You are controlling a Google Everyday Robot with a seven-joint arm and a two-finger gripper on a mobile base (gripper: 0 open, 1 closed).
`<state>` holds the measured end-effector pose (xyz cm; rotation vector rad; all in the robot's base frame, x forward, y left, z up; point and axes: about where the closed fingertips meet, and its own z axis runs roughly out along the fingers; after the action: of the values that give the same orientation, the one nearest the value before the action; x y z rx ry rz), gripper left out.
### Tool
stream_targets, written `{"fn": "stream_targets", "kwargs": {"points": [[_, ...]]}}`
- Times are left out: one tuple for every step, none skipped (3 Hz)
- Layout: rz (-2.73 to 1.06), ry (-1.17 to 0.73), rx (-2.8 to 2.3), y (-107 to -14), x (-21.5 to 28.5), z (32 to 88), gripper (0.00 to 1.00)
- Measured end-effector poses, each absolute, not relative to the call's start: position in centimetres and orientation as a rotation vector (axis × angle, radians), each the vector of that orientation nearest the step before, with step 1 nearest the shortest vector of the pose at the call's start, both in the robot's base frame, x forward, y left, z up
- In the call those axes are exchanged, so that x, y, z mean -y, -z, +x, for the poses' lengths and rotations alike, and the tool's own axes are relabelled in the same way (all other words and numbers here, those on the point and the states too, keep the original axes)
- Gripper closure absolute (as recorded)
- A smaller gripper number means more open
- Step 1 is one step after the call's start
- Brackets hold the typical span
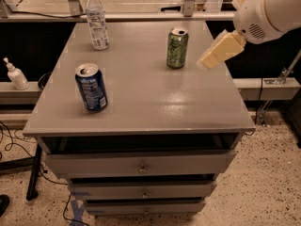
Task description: Knock green can over
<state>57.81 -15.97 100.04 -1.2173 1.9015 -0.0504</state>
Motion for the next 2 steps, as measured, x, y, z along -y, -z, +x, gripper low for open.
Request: {"fn": "stream_targets", "kwargs": {"points": [[-1.186, 0.005, -1.874, -99.5, 16.6, 59.4, 0.0], [-1.085, -0.105, -1.848, -98.3, 17.9, 62.6, 0.0]]}}
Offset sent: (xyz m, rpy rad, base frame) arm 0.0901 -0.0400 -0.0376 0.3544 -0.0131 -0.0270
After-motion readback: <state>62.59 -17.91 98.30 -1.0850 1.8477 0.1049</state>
